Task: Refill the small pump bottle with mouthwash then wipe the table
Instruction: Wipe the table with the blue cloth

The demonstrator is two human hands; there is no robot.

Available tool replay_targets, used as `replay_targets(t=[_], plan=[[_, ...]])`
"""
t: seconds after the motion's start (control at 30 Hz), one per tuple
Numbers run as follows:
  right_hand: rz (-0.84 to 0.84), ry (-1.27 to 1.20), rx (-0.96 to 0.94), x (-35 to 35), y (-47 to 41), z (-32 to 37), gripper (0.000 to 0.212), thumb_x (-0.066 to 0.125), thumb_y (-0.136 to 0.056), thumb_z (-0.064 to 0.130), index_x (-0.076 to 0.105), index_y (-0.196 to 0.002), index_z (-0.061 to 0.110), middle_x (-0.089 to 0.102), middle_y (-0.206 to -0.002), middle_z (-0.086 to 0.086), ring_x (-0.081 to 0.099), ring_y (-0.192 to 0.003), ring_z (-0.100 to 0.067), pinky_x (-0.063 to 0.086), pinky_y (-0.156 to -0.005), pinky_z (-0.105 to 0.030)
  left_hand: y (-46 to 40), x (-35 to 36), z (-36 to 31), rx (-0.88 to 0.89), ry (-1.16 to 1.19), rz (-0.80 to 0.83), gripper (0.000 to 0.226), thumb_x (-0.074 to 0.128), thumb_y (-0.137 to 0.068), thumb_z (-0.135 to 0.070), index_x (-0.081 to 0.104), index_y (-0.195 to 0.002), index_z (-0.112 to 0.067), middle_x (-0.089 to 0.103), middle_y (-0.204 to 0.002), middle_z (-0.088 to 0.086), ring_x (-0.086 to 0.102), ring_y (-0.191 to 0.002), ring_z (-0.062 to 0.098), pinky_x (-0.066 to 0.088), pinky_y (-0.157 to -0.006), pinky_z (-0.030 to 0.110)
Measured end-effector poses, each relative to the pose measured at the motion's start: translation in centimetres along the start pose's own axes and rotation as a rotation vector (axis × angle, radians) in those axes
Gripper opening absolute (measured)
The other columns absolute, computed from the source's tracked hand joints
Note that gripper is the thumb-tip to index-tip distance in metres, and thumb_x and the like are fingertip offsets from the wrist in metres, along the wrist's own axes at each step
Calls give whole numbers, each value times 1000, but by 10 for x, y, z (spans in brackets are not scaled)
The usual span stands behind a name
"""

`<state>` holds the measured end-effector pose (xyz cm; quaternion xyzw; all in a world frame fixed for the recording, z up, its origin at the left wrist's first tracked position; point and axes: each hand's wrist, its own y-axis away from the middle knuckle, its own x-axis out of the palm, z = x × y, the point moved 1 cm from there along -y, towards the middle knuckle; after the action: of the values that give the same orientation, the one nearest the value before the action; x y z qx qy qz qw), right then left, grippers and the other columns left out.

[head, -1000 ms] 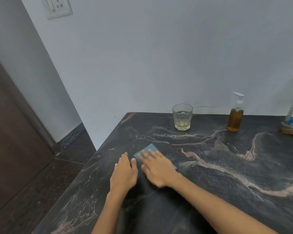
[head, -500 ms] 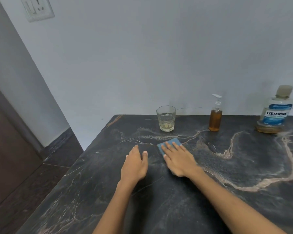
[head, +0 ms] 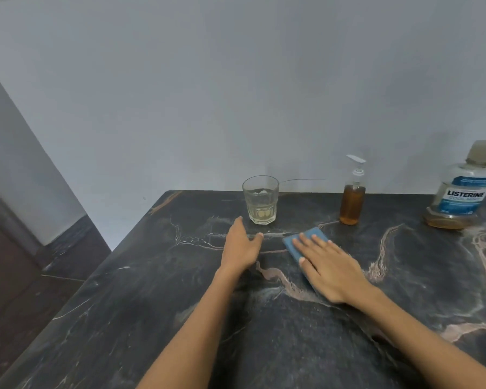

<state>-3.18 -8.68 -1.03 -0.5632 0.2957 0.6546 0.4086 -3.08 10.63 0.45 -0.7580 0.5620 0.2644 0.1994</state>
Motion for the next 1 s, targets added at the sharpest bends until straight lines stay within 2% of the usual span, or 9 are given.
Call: replay_targets(t=[0.13,0.23,0.33,0.43,0.6,0.73,0.8,0.9,1.0], plan=[[-6,19,176,9,-54,10,52,15,-100,38,8,-149,22,5,-157,4,3,-143,-16,1,-117,-35,-41,7,-6,-99,243,-127,101,77,-74,-32,14,-148,-5,23,-155,12,25,-141,26,26,-112,37],[-8,23,141,17,-61,10,53,15,-99,40,7,-149,23,3,-157,4,0,-143,-16,-2,-116,-36,-64,14,-8,-72,303,-180,114,85,-61,-39,19,-147,-8,32,-150,7,34,-136,22,32,-107,32],[-33,27,99,19,-64,-3,53,15,-98,41,9,-149,26,5,-156,7,1,-143,-13,-3,-115,-35,-79,23,-10,-15,334,-219,86,88,-54,-38,46,-126,-17,58,-123,0,54,-110,13,42,-84,19],[-37,21,172,17,-91,-4,52,16,-99,39,11,-149,24,6,-157,4,3,-143,-16,-1,-115,-37,-83,21,-9,46,312,-260,69,88,-50,-41,52,-106,-25,59,-96,-16,54,-90,5,34,-64,3],[27,22,245,23,-169,32,54,18,-99,34,5,-149,16,0,-157,-1,-2,-143,-23,-2,-116,-42,-85,-24,-7,125,268,-338,76,90,-45,-41,54,-110,-25,63,-103,-9,59,-95,8,42,-78,17],[57,10,35,34,-191,89,55,17,-99,32,5,-148,9,2,-157,-4,-2,-143,-23,-2,-116,-41,-72,-80,-11,191,221,-383,74,93,-44,-37,55,-106,-26,64,-99,-13,60,-91,-1,48,-71,16],[75,-10,-115,34,-173,101,52,15,-100,32,9,-148,13,5,-157,-3,0,-143,-22,-1,-116,-39,-61,-96,-11,183,205,-385,78,93,-42,-39,56,-109,-25,64,-100,-13,61,-92,0,49,-71,18],[77,-11,-306,33,-117,95,51,15,-100,34,12,-149,18,8,-157,0,2,-143,-19,1,-116,-36,-45,-105,-10,146,215,-413,80,93,-40,-40,56,-109,-24,64,-102,-9,62,-96,8,52,-81,28],[6,-5,-255,30,-63,63,53,16,-98,42,14,-148,24,13,-156,5,7,-143,-14,1,-114,-34,-38,-102,-6,111,232,-409,79,94,-40,-36,56,-108,-22,65,-103,-6,62,-97,10,51,-81,26]])
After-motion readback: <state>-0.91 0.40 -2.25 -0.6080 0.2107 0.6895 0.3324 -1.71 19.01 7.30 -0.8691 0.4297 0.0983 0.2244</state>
